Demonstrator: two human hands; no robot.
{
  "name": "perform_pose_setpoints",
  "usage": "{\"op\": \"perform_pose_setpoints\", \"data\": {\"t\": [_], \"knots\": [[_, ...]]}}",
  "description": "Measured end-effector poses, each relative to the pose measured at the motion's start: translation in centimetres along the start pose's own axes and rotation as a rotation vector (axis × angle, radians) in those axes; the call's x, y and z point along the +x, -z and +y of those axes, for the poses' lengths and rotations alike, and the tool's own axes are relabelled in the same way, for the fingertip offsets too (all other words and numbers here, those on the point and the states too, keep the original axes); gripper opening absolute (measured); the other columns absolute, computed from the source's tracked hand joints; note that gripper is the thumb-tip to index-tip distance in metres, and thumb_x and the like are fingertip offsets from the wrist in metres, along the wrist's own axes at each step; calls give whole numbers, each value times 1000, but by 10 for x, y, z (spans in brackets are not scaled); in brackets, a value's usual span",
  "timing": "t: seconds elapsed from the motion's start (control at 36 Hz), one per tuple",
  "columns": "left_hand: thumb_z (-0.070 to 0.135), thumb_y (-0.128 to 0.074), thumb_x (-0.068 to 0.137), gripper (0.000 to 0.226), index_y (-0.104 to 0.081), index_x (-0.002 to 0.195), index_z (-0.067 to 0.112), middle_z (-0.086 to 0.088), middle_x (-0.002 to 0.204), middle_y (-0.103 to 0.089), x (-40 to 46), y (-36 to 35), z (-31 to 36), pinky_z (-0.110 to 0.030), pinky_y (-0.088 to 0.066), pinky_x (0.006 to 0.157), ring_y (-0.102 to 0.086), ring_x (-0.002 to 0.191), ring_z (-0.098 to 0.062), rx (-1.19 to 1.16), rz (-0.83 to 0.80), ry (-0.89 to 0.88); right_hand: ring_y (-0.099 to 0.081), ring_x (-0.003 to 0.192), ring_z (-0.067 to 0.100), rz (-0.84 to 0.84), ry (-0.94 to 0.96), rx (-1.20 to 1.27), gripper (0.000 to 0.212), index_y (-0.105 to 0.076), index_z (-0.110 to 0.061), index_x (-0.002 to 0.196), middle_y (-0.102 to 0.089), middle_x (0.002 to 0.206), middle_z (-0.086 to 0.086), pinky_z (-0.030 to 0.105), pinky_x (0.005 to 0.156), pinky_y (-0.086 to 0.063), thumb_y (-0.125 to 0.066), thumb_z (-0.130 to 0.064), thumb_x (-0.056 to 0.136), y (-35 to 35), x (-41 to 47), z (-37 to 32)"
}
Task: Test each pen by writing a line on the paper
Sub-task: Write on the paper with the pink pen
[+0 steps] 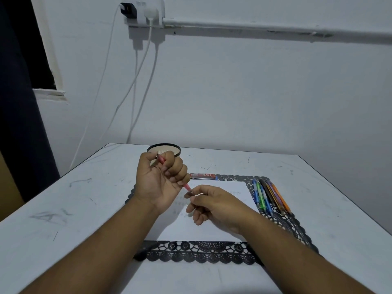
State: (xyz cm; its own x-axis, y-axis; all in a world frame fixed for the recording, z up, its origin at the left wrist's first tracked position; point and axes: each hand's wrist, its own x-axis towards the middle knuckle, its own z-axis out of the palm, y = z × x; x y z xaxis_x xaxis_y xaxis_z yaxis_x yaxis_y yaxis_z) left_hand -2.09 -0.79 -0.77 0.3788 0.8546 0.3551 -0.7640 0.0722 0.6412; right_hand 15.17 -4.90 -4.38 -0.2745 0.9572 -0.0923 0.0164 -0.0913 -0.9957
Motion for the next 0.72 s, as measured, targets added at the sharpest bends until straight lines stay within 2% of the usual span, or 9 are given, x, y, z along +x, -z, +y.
{"op": "perform_pose_setpoints", "data": {"t": [0.53,0.72], "knots": [[46,-48,82,41,-28,62,17,0,61,-18,0,-1,1,-35,-14,60,-13,59,-18,-3,11,-10,-62,68,22,10,5,-21,20,-64,3,120,-70,92,20,33,67,-52,-56,-3,102,4,-2,-3],[45,-44,86,41,-30,60,16,-1,60,-20,1,0,-1,-35,-17,57,-14,58,-18,17,15,-3,-62,67,22,8,-4,-3,19,-65,2,118,-70,92,19,32,66,-53,-57,-3,102,5,-1,-3]]}}
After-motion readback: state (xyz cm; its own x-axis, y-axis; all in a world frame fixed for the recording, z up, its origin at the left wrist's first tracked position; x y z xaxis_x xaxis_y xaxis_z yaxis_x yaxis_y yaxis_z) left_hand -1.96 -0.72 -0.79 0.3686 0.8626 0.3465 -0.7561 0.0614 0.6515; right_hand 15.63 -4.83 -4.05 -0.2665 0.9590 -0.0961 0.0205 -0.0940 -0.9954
